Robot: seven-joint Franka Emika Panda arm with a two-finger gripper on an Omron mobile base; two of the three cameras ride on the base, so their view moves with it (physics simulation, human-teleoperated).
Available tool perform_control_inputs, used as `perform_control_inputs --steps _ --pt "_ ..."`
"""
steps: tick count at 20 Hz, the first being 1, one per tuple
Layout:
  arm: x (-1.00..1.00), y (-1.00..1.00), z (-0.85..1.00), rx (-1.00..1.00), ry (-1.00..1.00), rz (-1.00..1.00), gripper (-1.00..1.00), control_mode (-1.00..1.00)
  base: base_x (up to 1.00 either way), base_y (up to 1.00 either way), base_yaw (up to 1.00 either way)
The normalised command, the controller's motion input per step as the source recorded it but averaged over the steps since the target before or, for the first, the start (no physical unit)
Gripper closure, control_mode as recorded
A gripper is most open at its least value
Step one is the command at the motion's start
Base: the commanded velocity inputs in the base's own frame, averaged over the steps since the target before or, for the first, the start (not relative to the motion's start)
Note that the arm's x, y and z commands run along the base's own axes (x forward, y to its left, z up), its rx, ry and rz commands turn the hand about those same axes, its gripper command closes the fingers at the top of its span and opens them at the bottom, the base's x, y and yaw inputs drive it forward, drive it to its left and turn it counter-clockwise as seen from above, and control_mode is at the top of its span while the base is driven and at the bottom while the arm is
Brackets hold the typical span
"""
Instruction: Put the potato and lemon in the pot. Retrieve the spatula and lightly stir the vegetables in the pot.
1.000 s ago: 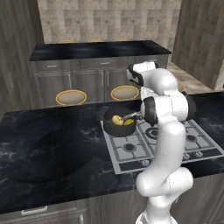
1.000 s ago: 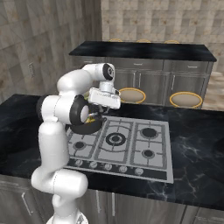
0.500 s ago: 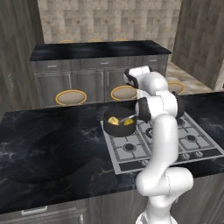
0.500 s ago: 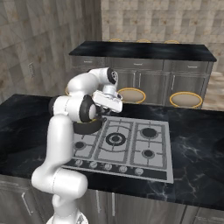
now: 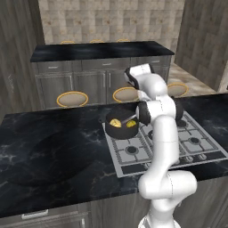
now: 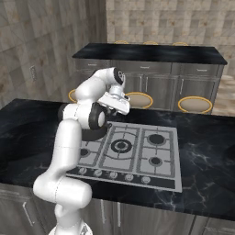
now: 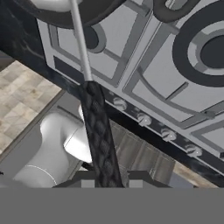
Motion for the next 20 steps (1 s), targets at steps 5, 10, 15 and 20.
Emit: perform_control_inputs --steps 5,10,15,20 --pt "0.0 -0.11 0.21 0.0 0.01 -0.05 1.0 -1.0 0.0 0.0 0.0" --pt "0.17 0.0 0.0 -0.03 0.11 -0.02 1.0 -1.0 0.0 0.0 0.0" --pt "0.37 0.0 -0.11 0.0 0.1 -0.01 1.0 -1.0 0.0 0.0 0.0" --pt "0.18 0.0 -0.22 0.0 0.18 -0.05 1.0 -1.0 0.0 0.0 0.0"
